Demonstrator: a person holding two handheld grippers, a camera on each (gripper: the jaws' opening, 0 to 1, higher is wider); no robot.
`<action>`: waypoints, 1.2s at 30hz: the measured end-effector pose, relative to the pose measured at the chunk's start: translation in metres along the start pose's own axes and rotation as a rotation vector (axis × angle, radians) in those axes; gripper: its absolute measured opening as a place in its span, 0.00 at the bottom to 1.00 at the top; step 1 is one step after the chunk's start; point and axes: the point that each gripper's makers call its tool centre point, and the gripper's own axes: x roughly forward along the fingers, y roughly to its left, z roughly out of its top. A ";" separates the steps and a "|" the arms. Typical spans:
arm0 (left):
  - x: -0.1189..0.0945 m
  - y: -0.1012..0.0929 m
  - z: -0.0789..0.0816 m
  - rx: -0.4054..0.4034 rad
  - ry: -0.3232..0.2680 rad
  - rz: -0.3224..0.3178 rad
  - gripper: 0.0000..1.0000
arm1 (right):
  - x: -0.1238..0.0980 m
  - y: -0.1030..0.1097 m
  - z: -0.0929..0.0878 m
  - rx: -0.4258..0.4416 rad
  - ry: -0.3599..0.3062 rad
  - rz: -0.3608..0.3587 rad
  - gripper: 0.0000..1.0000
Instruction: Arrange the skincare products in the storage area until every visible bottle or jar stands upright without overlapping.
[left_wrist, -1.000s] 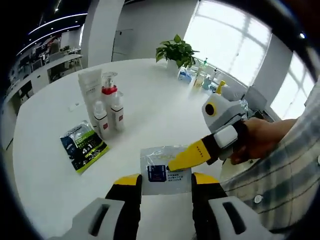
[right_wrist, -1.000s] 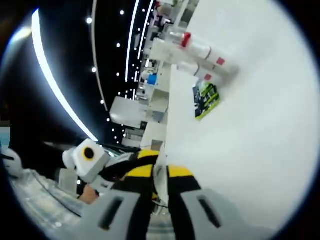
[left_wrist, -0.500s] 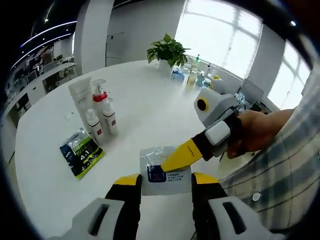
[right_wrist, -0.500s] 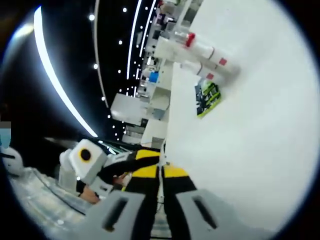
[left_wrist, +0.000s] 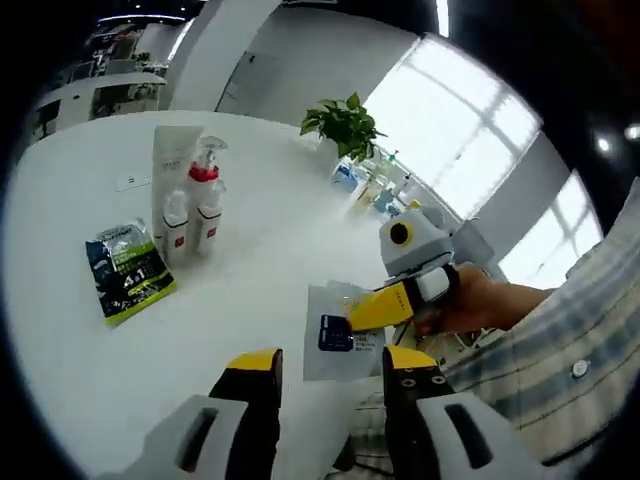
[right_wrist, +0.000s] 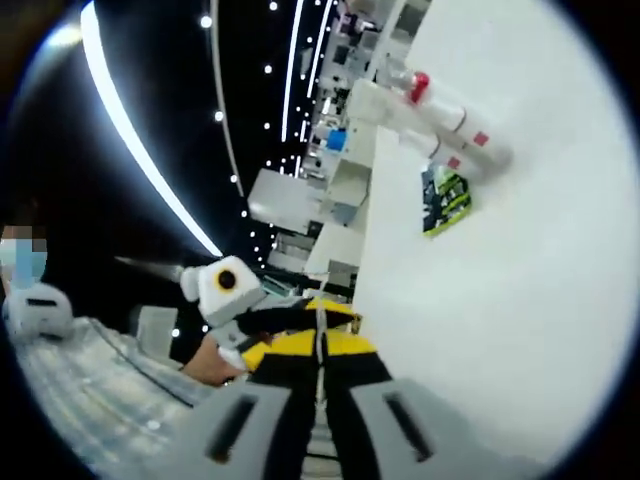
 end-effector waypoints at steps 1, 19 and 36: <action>0.000 -0.004 0.002 -0.031 -0.012 -0.026 0.38 | 0.000 0.003 0.001 0.000 0.002 0.014 0.00; -0.022 -0.016 0.047 -0.381 -0.332 -0.242 0.00 | 0.003 0.025 0.015 -0.074 -0.073 0.099 0.06; -0.022 -0.020 0.041 -0.401 -0.335 -0.256 0.01 | -0.002 0.033 0.024 -0.020 -0.161 0.126 0.01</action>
